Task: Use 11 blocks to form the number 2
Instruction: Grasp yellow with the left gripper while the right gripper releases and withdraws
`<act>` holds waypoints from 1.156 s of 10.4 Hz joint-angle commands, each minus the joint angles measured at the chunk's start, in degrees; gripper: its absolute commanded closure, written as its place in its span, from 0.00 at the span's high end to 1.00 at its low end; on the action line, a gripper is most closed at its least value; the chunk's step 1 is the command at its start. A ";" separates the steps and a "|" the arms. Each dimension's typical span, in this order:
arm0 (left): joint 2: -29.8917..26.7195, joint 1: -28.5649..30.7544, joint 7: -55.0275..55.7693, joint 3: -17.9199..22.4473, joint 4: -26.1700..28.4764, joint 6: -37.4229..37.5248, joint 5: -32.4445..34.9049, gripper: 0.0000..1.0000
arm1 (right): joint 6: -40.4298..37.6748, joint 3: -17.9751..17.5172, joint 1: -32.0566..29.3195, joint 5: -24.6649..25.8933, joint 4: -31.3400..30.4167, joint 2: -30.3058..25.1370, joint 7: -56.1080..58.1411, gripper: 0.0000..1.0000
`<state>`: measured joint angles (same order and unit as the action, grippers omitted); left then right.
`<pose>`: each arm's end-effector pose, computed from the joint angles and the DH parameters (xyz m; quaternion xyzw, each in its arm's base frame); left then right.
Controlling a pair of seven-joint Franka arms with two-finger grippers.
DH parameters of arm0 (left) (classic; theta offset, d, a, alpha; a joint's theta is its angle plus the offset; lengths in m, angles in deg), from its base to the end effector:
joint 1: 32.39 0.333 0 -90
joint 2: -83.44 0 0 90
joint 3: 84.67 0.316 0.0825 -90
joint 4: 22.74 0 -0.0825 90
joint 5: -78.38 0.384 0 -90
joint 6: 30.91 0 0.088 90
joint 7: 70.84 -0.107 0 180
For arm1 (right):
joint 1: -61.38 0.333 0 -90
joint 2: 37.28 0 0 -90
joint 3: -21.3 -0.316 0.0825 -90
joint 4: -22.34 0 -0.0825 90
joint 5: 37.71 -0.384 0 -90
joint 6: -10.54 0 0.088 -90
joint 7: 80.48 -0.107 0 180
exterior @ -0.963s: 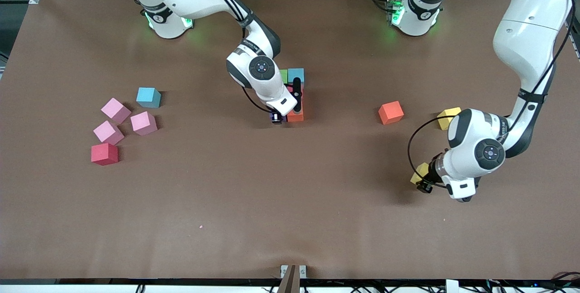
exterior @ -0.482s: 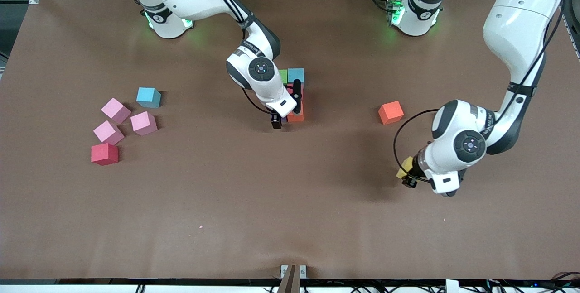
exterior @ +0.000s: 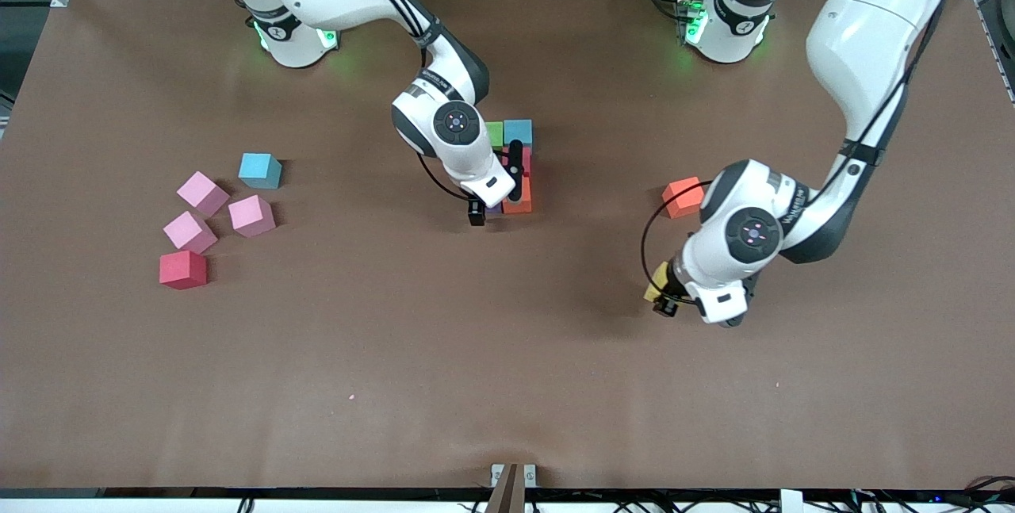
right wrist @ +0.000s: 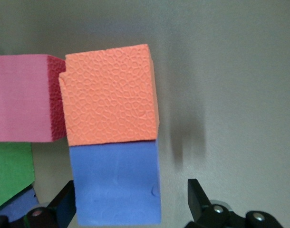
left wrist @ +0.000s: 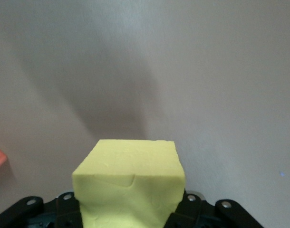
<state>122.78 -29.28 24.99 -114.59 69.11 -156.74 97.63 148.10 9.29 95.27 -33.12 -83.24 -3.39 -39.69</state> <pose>0.6436 -0.2556 0.2682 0.8503 0.5256 -0.0195 0.0166 0.4533 0.4557 0.2085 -0.7178 -0.6955 0.0107 0.0311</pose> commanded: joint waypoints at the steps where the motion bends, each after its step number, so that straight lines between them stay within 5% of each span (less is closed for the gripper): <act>1: -0.50 -4.24 5.47 0.40 -0.71 1.89 -0.35 0.53 | -1.16 -0.38 -0.49 0.25 -1.12 -2.68 -0.98 1.00; 7: -0.14 -9.53 17.26 0.40 -0.71 2.78 -0.53 0.53 | -19.14 -1.17 -6.45 0.16 -1.21 -11.37 2.00 1.00; 12: 0.82 -15.58 31.14 0.40 -4.39 2.78 -0.80 0.53 | -24.87 -0.21 -24.53 1.13 -3.14 -18.49 5.08 1.00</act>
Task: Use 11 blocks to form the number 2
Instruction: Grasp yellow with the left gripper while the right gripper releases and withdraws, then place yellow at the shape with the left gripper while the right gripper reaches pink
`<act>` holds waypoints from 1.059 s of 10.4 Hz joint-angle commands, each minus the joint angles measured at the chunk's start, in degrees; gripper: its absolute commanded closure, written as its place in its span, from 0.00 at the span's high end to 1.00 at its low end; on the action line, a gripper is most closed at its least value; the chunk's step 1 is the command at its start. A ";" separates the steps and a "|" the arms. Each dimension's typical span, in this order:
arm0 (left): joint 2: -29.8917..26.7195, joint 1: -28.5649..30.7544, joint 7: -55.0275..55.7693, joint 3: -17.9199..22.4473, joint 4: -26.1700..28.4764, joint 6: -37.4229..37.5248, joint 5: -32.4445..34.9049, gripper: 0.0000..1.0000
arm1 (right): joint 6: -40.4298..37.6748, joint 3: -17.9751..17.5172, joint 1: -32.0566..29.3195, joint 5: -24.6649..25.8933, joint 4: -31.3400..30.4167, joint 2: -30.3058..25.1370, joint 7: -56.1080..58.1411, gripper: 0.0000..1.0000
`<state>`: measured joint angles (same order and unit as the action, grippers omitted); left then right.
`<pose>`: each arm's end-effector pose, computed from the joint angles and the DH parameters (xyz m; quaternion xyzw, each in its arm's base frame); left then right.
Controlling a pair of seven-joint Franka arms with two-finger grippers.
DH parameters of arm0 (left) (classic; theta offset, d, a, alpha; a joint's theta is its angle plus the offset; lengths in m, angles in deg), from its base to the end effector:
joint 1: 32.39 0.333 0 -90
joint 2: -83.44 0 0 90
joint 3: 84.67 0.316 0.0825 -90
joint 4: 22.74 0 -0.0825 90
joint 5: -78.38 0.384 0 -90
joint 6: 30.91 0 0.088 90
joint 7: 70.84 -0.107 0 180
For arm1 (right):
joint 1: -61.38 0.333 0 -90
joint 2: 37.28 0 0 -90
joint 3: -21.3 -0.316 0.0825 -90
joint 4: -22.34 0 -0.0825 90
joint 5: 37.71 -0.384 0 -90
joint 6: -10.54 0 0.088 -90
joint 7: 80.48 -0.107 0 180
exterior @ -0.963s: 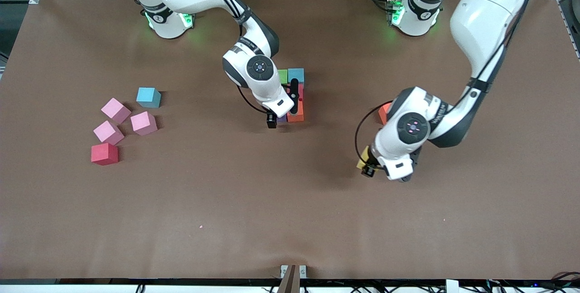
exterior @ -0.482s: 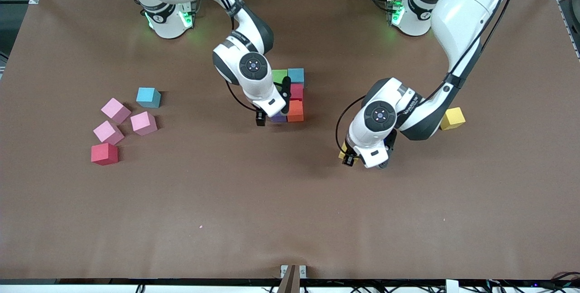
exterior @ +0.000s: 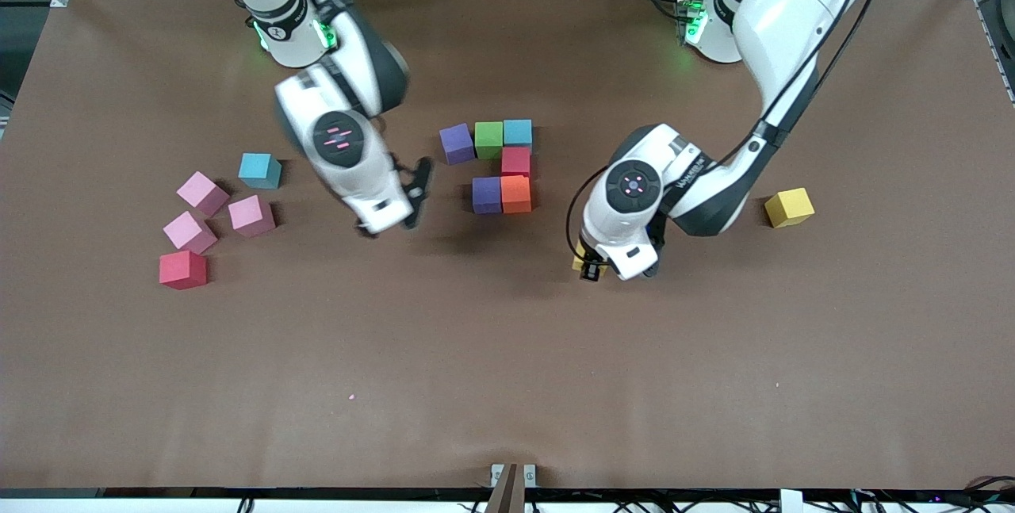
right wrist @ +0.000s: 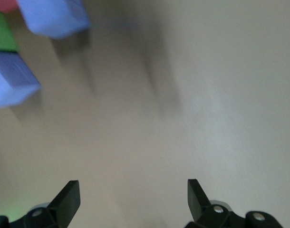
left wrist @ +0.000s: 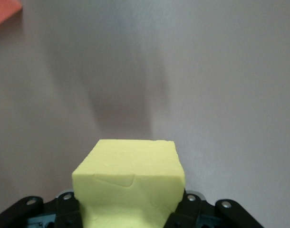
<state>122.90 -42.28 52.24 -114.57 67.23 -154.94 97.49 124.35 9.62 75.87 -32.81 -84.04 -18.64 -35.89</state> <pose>0.5770 -0.3925 0.2779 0.7753 0.6312 -0.0226 0.0075 0.5496 0.2569 0.3348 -0.8007 -0.5916 0.0933 0.0105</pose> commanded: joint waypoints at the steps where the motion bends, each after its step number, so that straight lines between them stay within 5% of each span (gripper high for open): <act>1: 1.05 -4.24 6.52 0.46 -3.56 0.98 -0.66 0.53 | -1.66 0.07 -9.34 0.81 -2.34 -3.43 2.08 1.00; 7: 8.08 -19.17 22.96 2.38 -13.23 -2.26 -0.66 0.53 | 13.60 -0.01 -32.30 4.33 -9.54 -1.77 37.81 1.00; 11: 11.67 -29.47 31.50 8.10 -18.15 -7.10 -0.74 0.53 | 15.12 -0.18 -36.71 4.33 -8.67 -0.28 38.74 1.00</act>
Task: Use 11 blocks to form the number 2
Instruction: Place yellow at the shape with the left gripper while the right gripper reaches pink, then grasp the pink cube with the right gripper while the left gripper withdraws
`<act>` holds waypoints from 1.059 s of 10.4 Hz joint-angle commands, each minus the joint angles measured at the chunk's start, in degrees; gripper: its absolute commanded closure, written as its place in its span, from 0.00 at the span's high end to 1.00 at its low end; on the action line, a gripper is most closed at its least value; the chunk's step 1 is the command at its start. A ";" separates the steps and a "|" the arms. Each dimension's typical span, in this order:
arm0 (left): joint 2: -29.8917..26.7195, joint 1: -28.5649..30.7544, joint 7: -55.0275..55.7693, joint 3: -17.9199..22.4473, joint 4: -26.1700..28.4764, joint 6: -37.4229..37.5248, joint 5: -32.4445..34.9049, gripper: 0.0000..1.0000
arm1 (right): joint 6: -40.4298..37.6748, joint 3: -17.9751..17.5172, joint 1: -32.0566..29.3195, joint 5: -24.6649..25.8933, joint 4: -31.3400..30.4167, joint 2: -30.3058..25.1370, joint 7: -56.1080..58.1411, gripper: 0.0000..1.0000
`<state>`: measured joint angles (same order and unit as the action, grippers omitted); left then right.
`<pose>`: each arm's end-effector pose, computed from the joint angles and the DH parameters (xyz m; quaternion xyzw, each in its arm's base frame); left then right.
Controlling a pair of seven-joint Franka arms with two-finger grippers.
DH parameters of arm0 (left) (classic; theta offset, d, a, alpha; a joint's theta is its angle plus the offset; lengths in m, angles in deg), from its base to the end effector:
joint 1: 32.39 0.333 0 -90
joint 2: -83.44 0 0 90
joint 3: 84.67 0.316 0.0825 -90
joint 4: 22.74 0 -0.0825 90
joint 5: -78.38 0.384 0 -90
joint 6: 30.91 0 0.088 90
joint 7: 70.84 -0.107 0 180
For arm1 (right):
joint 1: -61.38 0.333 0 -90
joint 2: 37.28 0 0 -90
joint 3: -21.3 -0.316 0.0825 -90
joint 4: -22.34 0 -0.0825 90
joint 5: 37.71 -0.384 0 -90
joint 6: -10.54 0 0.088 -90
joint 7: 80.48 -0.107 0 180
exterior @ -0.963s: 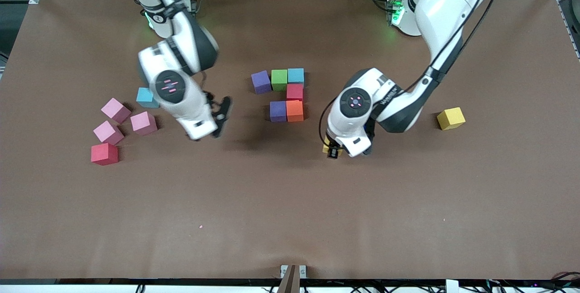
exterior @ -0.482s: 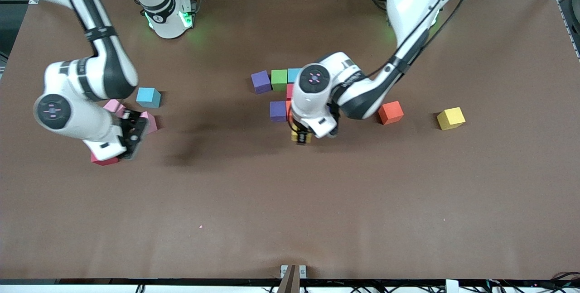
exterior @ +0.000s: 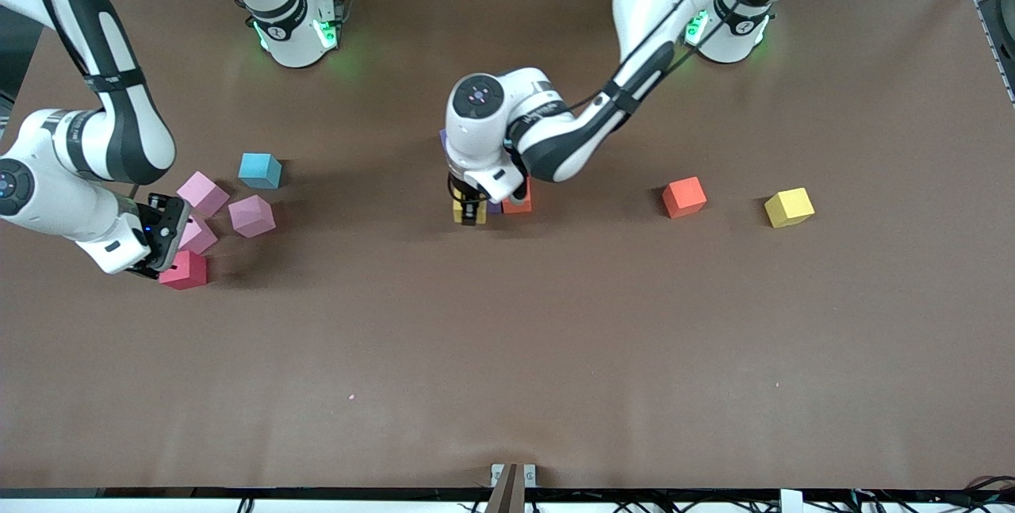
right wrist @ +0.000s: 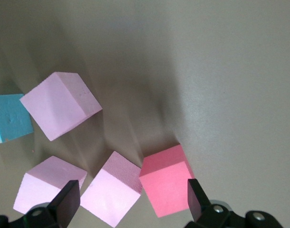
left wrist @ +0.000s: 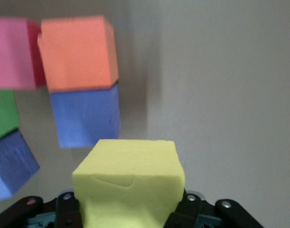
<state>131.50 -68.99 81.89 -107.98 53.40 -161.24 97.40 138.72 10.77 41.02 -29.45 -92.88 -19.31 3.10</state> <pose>0.4509 -0.6083 0.2718 0.7028 0.7059 -0.0331 0.0820 0.5812 -0.1081 0.2942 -0.7721 -0.6337 0.0466 0.0109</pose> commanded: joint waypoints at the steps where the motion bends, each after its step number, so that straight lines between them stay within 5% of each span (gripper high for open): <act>1: 3.70 -4.26 2.48 2.21 -4.59 -1.59 -0.66 0.53 | 1.19 -1.34 -2.92 0.18 0.43 0.40 -1.39 1.00; 4: 4.23 -6.64 4.94 3.80 -3.90 -2.13 -1.09 0.53 | 3.30 -1.34 -5.12 -0.18 1.66 0.67 -26.09 1.00; 11: 5.11 -9.20 4.94 3.89 -1.62 -2.12 -2.76 0.53 | 10.59 -1.08 -6.98 -1.85 2.11 7.78 -57.78 1.00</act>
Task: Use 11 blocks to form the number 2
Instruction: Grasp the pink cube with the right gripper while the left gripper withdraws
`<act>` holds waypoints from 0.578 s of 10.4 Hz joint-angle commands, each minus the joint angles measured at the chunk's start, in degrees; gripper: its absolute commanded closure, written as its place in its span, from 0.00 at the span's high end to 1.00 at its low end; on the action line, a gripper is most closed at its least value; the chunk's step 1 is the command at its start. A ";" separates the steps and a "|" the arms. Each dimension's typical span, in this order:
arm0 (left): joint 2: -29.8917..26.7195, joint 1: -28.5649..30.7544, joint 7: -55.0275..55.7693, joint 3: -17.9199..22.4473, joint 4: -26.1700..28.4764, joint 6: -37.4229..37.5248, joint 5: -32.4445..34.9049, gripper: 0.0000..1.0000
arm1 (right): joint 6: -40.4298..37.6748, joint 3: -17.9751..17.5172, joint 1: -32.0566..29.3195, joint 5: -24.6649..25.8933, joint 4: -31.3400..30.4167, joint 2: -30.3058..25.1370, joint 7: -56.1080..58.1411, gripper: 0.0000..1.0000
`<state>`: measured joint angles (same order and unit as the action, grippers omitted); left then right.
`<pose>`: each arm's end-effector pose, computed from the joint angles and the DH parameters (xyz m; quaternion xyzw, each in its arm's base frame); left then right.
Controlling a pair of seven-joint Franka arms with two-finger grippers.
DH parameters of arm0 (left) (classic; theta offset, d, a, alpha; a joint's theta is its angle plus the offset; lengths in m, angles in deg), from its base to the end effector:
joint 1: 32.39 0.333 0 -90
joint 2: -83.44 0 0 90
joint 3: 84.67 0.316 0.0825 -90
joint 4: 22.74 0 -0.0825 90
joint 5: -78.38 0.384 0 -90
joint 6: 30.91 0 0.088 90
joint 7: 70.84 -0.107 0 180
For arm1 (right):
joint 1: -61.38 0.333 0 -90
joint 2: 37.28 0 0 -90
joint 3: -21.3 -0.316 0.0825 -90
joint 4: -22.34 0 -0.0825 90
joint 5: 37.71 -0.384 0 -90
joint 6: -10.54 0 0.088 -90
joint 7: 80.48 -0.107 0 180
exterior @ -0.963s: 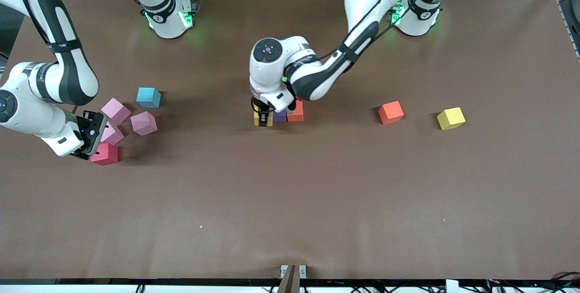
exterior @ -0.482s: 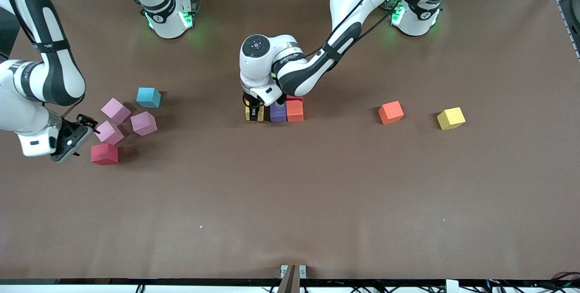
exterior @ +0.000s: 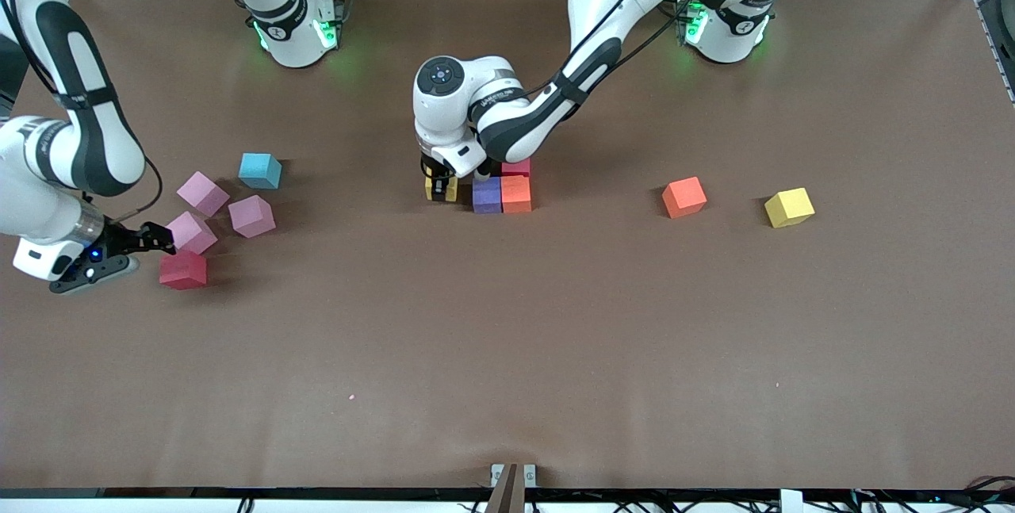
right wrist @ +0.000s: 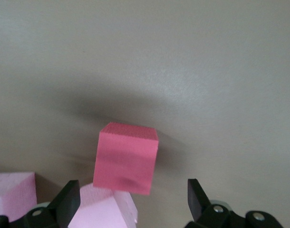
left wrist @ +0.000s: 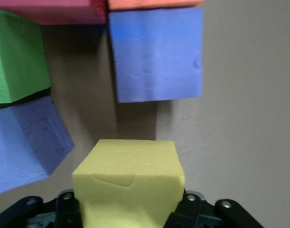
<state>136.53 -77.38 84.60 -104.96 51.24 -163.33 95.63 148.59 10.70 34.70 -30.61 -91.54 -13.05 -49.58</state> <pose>0.3861 -0.6557 0.2200 0.7160 0.6938 -0.0426 0.0646 0.5860 -0.1736 0.2536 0.9860 0.1664 0.0025 0.0052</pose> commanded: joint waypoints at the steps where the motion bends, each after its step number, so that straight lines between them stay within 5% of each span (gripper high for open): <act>1: 0.43 -0.89 2.31 0.87 0.72 0.06 -0.99 0.53 | 0.64 -1.35 -0.48 -0.68 0.77 2.23 -9.23 1.00; 6: 1.05 -1.68 2.67 0.87 1.95 0.06 -1.08 0.53 | 4.85 -1.27 -0.30 3.43 0.85 4.95 -7.79 1.00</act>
<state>137.86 -78.06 84.63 -104.68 52.79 -163.32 95.48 152.16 9.83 35.10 -29.36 -91.49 -9.53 -58.16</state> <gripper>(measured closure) 0.366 0.000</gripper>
